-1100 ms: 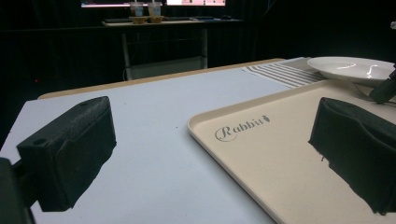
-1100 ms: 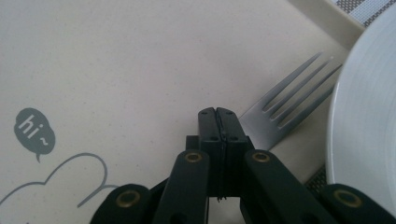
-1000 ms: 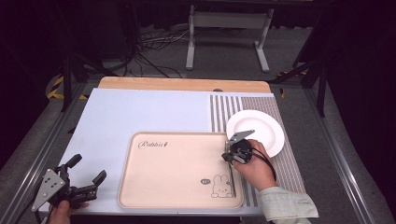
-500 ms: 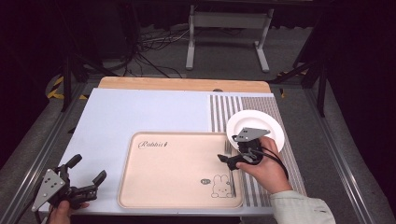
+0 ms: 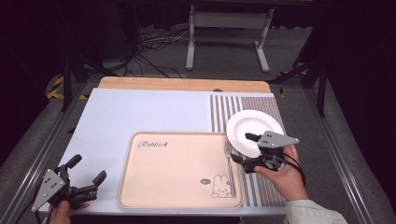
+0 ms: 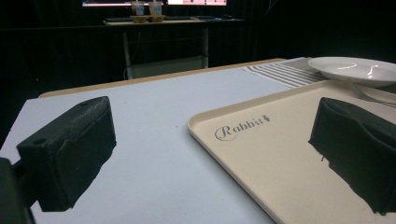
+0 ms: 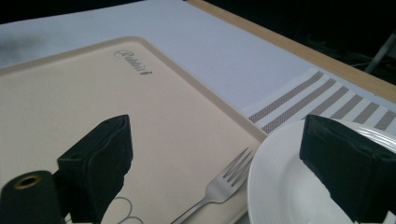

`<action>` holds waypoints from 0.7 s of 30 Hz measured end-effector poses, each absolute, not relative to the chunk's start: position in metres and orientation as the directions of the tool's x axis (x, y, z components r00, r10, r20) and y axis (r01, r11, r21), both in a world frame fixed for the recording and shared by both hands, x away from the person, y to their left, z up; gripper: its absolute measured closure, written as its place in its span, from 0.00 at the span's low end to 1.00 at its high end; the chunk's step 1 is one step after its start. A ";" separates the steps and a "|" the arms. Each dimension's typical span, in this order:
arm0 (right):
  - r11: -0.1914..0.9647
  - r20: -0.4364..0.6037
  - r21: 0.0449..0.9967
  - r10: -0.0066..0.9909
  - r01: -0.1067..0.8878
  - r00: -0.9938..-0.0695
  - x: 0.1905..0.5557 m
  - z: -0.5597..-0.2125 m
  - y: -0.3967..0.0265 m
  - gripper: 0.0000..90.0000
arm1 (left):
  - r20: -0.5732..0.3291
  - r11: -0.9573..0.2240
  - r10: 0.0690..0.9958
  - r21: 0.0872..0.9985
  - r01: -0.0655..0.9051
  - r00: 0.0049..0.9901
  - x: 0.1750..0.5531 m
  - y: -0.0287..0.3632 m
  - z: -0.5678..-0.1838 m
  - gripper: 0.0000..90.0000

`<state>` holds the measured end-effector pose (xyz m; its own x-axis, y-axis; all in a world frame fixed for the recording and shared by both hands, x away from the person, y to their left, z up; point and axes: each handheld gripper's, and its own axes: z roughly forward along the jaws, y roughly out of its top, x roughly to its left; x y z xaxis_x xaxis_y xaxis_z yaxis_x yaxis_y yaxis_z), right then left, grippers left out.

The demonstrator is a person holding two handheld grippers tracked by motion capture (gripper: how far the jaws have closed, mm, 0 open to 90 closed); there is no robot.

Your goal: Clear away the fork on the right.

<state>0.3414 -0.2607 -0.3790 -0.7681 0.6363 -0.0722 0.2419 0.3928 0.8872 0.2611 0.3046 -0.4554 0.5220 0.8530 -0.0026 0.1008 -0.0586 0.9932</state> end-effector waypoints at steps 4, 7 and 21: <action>0.351 -0.074 0.914 0.640 0.205 -0.765 0.335 -0.380 -0.273 0.12 | -0.003 -0.057 0.854 0.994 0.099 0.520 0.261 0.305 -0.455 0.01; 0.318 -0.069 0.930 0.647 0.186 -0.759 0.330 -0.383 -0.283 0.12 | 0.000 -0.061 0.854 0.993 0.098 0.521 0.261 0.305 -0.455 0.01; 0.159 -0.012 0.976 0.715 0.146 -0.699 0.309 -0.420 -0.336 0.13 | 0.001 -0.052 0.856 0.995 0.084 0.517 0.259 0.305 -0.454 0.01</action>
